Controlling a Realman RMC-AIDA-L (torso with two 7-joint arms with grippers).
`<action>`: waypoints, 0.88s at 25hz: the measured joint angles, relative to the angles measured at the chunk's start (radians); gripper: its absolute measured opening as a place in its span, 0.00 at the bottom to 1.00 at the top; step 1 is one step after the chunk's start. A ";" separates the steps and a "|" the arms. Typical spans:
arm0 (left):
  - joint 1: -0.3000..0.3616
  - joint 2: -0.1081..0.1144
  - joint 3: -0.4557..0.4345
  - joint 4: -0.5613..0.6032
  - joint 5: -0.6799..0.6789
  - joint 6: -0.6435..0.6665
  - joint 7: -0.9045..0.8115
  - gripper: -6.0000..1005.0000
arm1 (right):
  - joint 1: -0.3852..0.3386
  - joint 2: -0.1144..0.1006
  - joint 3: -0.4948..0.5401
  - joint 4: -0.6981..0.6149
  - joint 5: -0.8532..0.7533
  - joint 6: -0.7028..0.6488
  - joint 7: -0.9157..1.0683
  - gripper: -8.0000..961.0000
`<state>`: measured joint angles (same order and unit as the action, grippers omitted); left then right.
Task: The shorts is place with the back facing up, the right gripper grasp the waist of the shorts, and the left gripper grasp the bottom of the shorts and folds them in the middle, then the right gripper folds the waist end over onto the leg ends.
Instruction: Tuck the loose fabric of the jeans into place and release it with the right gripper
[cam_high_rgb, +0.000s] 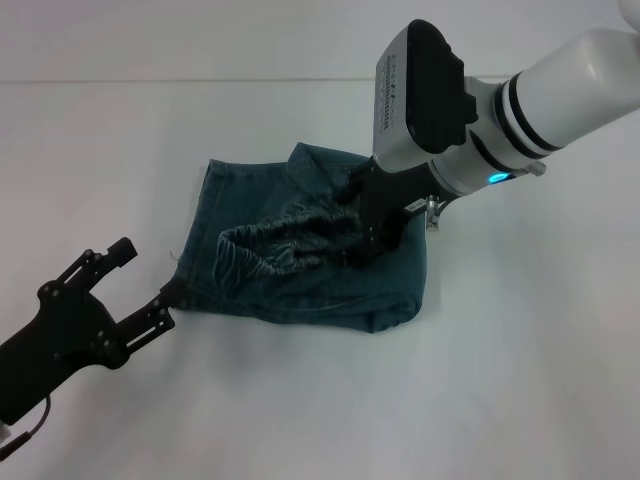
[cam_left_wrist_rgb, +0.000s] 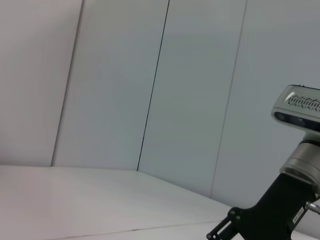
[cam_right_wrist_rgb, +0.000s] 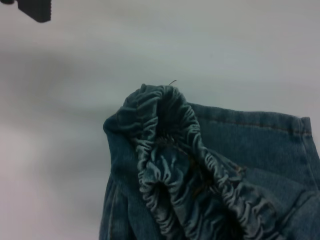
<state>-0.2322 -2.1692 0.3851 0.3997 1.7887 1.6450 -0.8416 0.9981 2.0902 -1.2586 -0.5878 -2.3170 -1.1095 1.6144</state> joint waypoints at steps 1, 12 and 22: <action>-0.001 0.000 0.000 -0.001 0.000 -0.001 0.000 0.86 | -0.002 0.000 -0.001 -0.004 0.001 0.000 0.000 0.88; -0.004 0.000 0.009 -0.013 0.000 -0.004 0.000 0.86 | -0.039 0.006 -0.023 -0.080 0.029 0.021 -0.002 0.88; -0.007 -0.001 0.009 -0.020 0.000 -0.004 0.000 0.86 | -0.039 0.006 -0.023 -0.055 0.031 0.030 -0.017 0.88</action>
<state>-0.2392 -2.1706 0.3943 0.3800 1.7886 1.6412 -0.8421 0.9588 2.0959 -1.2815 -0.6432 -2.2856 -1.0798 1.5977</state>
